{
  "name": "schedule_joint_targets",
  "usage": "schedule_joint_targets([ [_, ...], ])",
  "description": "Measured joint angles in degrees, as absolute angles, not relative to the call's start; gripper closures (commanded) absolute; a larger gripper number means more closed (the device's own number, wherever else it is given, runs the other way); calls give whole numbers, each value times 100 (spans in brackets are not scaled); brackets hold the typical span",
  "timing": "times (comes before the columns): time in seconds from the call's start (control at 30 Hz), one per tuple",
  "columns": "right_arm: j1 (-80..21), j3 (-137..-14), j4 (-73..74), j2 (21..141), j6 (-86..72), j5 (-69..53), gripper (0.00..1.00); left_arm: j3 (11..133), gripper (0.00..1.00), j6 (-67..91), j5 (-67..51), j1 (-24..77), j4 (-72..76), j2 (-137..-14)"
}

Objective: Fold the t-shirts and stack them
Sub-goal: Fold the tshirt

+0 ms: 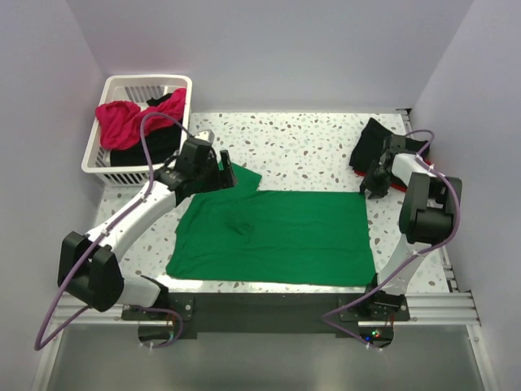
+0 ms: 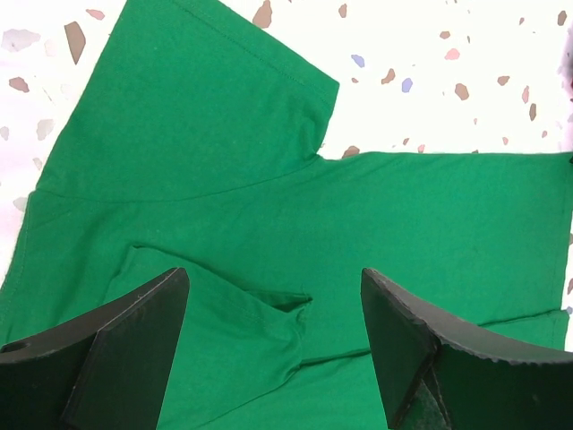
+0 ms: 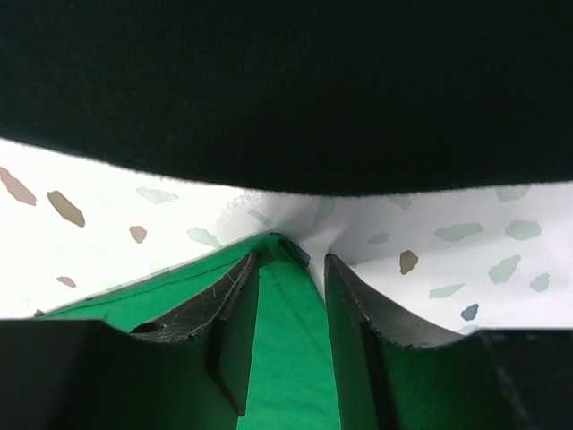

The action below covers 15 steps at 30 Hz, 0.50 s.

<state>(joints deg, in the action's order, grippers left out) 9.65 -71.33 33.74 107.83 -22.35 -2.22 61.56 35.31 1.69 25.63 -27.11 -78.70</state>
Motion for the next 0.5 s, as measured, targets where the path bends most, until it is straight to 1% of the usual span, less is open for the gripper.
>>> schedule_joint_targets([
  [0.13,952,-7135,3334,10825,-2259,-237,64,6230,17,3481,174,2563,-2744,-7959],
  [0.3,943,-7135,3288,10840,-2290,-222,74,6630,17,3319,211,2563,-2794,-8202],
  [0.33,943,-7135,3280,10844,-2292,-224,78,6737,17,3288,224,2563,-2803,-8265],
  [0.4,943,-7135,3258,10855,-2298,-224,81,6941,17,3181,266,2563,-2821,-8399],
  [0.5,943,-7140,3242,10871,-2305,-228,89,7194,16,3041,311,2563,-2858,-8611],
])
